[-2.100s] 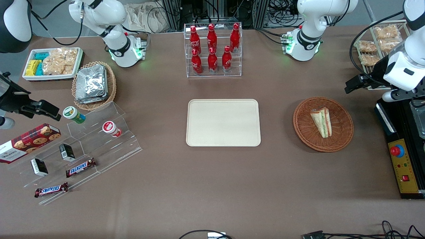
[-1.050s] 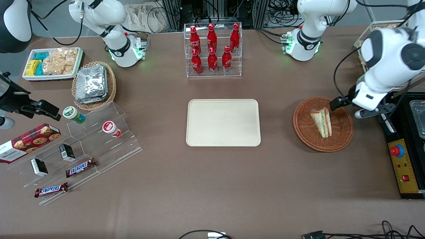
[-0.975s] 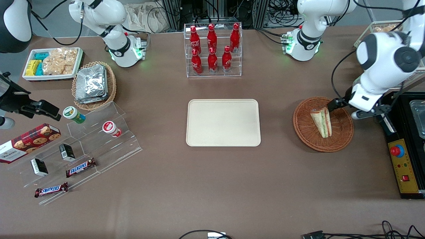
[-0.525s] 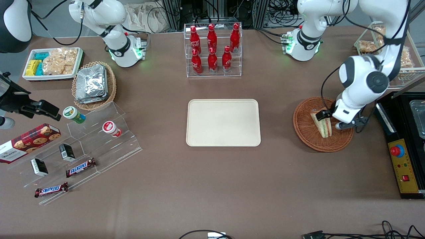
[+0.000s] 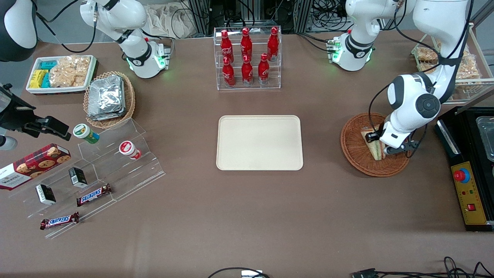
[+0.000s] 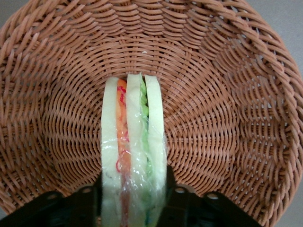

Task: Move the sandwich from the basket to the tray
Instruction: 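Close the left gripper on the sandwich's crust edge, then lift the sandwich up out of the basket with the left gripper, then carry the sandwich over to the white tray with the left gripper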

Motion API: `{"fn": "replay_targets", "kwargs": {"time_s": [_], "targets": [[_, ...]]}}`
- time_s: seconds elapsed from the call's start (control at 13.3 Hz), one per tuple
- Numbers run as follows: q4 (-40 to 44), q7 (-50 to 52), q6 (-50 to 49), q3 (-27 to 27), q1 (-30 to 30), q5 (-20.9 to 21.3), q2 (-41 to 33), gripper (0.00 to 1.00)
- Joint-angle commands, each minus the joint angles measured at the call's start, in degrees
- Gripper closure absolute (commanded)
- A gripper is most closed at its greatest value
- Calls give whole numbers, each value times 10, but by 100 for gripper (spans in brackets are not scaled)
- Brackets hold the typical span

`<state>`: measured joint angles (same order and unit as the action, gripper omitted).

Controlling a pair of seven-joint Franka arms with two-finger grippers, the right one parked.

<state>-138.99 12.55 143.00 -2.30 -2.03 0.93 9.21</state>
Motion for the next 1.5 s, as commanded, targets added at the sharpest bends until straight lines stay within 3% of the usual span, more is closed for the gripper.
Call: {"fn": "replay_targets", "kwargs": {"time_s": [0.0, 0.22, 0.45, 0.67, 0.9, 1.05, 1.43], "targets": [[6, 11, -50, 1, -2, 8, -50, 92], [87, 8, -248, 2, -4, 8, -126, 94], [266, 3, -470, 3, -5, 7, -126, 90], [384, -25, -584, 8, -13, 7, -119, 91], [441, -9, -629, 33, -58, 1, -101, 89], [458, 102, -628, 116, -68, -2, -91, 90], [579, 317, -629, 346, -69, 7, 50, 90]]}}
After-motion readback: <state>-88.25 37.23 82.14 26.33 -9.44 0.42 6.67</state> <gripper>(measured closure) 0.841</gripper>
